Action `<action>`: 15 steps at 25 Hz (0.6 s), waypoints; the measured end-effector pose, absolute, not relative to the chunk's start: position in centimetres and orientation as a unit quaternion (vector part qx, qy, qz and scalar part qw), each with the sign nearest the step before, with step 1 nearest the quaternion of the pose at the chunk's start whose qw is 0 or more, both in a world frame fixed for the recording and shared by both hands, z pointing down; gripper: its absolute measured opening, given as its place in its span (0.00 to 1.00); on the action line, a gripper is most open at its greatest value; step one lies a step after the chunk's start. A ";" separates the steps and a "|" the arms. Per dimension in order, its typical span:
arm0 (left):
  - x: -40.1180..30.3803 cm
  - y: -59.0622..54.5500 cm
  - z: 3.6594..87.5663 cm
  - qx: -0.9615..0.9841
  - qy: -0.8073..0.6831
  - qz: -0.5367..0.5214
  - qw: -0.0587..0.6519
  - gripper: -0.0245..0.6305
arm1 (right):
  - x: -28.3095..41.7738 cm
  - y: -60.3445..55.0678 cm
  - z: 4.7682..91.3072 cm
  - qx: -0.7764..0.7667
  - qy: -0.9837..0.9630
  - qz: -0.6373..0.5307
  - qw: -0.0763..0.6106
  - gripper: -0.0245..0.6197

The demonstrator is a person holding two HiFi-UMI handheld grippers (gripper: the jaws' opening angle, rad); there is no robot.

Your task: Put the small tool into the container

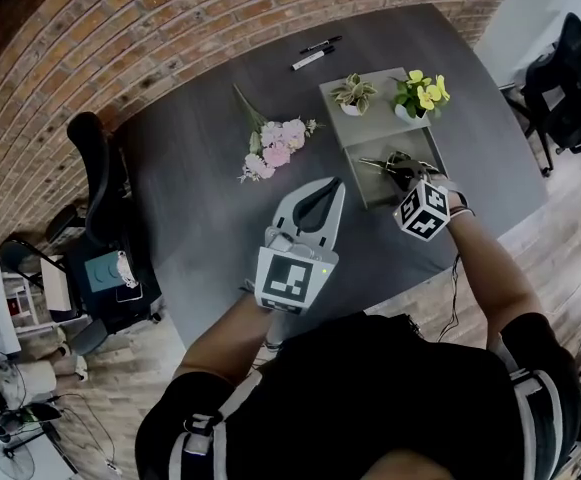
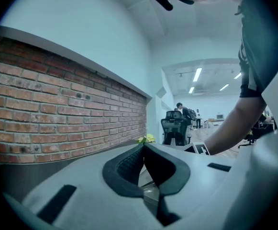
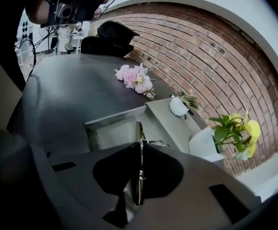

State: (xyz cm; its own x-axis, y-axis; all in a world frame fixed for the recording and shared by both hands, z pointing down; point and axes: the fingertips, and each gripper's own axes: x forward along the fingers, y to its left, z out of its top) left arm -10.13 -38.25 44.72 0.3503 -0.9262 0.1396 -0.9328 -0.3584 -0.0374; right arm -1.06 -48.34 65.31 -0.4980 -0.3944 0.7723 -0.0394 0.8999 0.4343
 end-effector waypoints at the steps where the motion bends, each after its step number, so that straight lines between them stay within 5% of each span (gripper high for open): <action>1: -10.2 -38.2 44.6 0.821 -0.567 0.067 0.023 0.05 | -1.0 -48.3 65.2 0.129 -0.845 -0.184 0.486 0.07; 6: -9.9 -37.6 44.0 0.822 -0.566 0.066 0.018 0.05 | -0.5 -48.4 64.4 0.145 -0.845 -0.181 0.483 0.16; 15: -8.5 -36.2 41.7 0.830 -0.554 0.065 -0.007 0.05 | -0.7 -48.2 58.6 0.210 -0.872 -0.176 0.407 0.15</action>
State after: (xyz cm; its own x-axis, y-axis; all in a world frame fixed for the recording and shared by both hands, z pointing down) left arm -8.50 -36.22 41.72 0.3789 -0.9201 0.0996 -0.9183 -0.3871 -0.0831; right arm -0.67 -48.16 58.58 -0.5817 -0.5087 0.6347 -0.2217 0.8499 0.4780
